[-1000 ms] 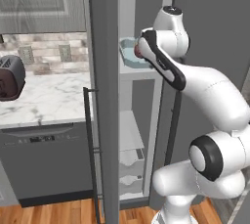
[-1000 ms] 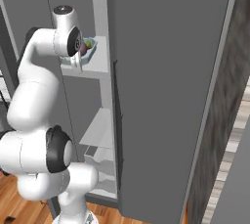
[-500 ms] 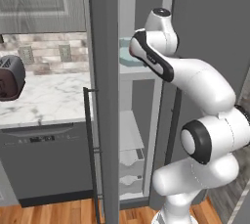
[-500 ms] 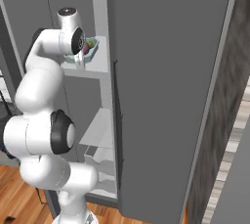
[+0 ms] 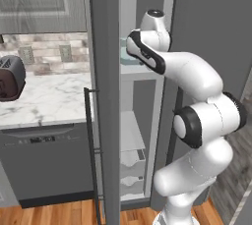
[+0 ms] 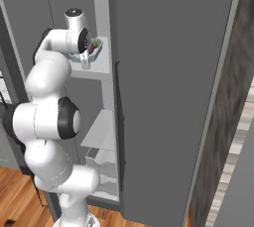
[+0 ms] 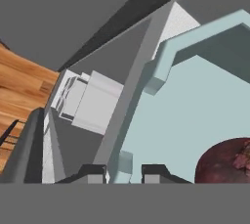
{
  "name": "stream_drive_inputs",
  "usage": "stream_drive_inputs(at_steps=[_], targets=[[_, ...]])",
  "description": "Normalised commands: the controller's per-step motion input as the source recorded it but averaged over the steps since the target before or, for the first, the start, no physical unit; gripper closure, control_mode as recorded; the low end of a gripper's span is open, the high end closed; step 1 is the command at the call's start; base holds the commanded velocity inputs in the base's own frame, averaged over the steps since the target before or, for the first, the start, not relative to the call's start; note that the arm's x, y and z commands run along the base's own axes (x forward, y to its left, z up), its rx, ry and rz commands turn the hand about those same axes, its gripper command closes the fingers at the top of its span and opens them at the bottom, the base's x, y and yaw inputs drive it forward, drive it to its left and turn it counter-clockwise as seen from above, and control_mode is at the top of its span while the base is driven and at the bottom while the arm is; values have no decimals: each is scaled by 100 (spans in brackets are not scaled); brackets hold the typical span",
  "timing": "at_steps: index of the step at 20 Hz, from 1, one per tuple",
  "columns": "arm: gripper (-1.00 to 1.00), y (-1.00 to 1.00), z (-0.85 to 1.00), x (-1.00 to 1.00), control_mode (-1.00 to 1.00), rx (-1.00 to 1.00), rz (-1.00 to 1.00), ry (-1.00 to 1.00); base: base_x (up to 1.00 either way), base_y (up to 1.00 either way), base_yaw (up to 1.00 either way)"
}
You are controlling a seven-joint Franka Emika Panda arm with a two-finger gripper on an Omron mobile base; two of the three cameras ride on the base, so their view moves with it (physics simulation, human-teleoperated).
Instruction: Take the onion and lemon wedge out of the freezer and place them in the tupperware container on the counter. Then put the tupperware containing the vegetables back in the freezer.
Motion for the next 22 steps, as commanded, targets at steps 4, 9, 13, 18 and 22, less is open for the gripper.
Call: stream_drive_inputs(at_steps=[4, 9, 13, 18, 22], targets=[[100, 0, -12, 48, -100, 0, 0, 4, 0, 0, 0], [100, 1, -15, 42, -100, 0, 0, 2, 0, 0, 0], [100, 6, -11, 35, -100, 0, 0, 1, 0, 0, 0], [100, 2, -8, 37, -100, 0, 0, 1, 0, 0, 0], [100, 0, -10, 33, -100, 0, 0, 0, 0, 0, 0]])
